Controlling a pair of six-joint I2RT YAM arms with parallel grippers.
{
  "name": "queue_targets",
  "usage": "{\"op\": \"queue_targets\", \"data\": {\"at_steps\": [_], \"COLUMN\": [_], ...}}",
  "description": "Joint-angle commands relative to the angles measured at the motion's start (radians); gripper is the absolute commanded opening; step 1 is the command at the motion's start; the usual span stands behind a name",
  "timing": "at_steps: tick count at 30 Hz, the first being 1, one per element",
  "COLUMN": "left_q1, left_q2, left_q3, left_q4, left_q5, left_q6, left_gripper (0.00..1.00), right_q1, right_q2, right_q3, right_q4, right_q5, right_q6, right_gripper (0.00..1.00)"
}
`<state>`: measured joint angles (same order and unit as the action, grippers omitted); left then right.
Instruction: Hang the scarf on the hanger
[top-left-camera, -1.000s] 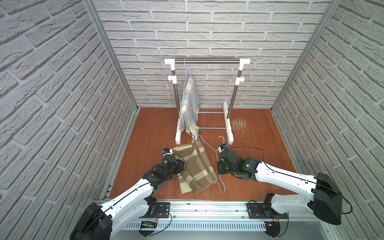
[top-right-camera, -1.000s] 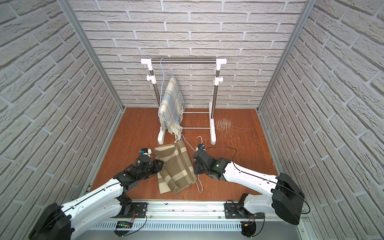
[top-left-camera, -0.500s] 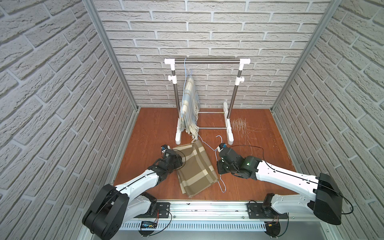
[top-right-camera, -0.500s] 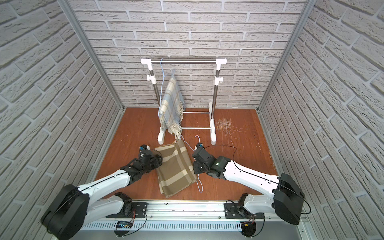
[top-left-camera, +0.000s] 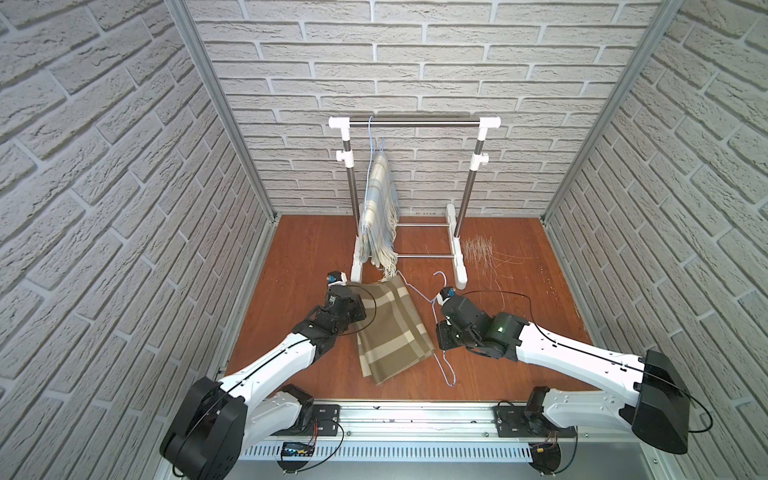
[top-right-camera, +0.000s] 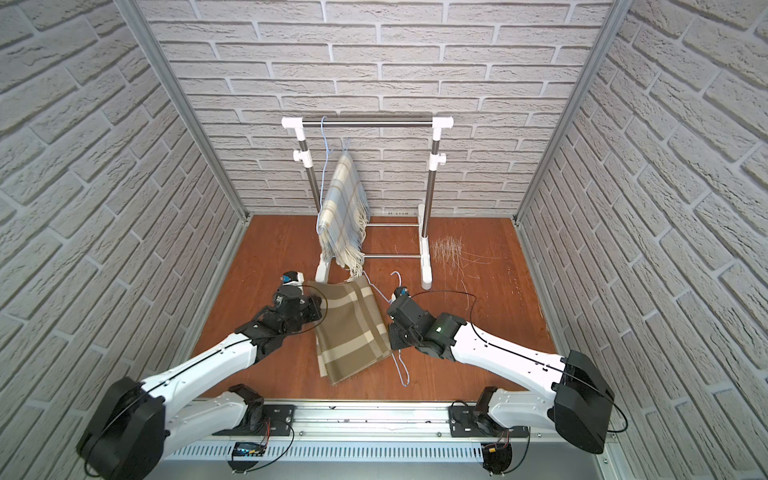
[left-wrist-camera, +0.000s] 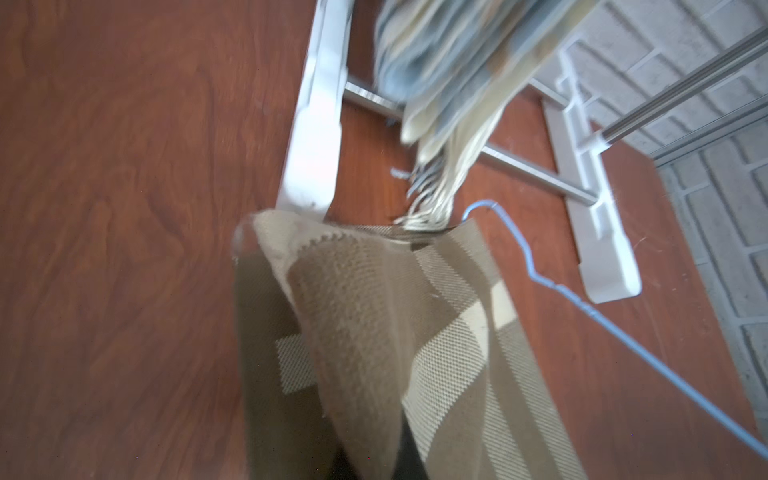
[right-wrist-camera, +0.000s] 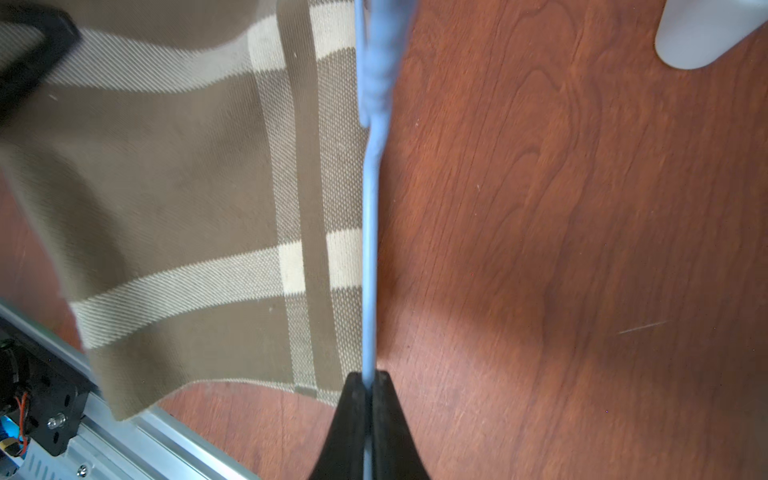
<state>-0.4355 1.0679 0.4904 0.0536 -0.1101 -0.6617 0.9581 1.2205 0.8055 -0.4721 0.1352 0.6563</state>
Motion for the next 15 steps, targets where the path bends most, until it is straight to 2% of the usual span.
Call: {"op": "queue_targets", "data": {"at_steps": [1, 3, 5, 6, 10, 12, 15], "left_q1": [0.062, 0.096, 0.114, 0.123, 0.129, 0.122, 0.103], "left_q2": [0.029, 0.118, 0.227, 0.263, 0.342, 0.283, 0.133], "left_q3": [-0.017, -0.046, -0.055, -0.053, -0.007, 0.002, 0.005], "left_q4": [0.058, 0.121, 0.181, 0.201, 0.192, 0.151, -0.004], "left_q5": [0.0, 0.028, 0.039, 0.052, 0.084, 0.069, 0.026], "left_q6": [0.074, 0.076, 0.077, 0.075, 0.066, 0.052, 0.012], "left_gripper": [0.07, 0.2, 0.51, 0.58, 0.67, 0.67, 0.67], "right_q1": [-0.002, -0.001, -0.002, 0.0, 0.0, 0.001, 0.0], "right_q2": [-0.03, -0.034, -0.034, -0.033, -0.027, -0.024, -0.023], "right_q3": [-0.025, -0.032, -0.034, -0.034, -0.036, -0.034, -0.026], "right_q4": [0.02, 0.024, 0.023, 0.024, 0.031, 0.029, 0.023], "right_q5": [0.015, 0.013, 0.01, 0.008, 0.002, 0.003, 0.008], "right_q6": [0.006, 0.008, 0.009, 0.01, 0.011, 0.01, 0.003], "right_gripper": [0.03, 0.03, 0.03, 0.03, 0.03, 0.03, 0.03]}}
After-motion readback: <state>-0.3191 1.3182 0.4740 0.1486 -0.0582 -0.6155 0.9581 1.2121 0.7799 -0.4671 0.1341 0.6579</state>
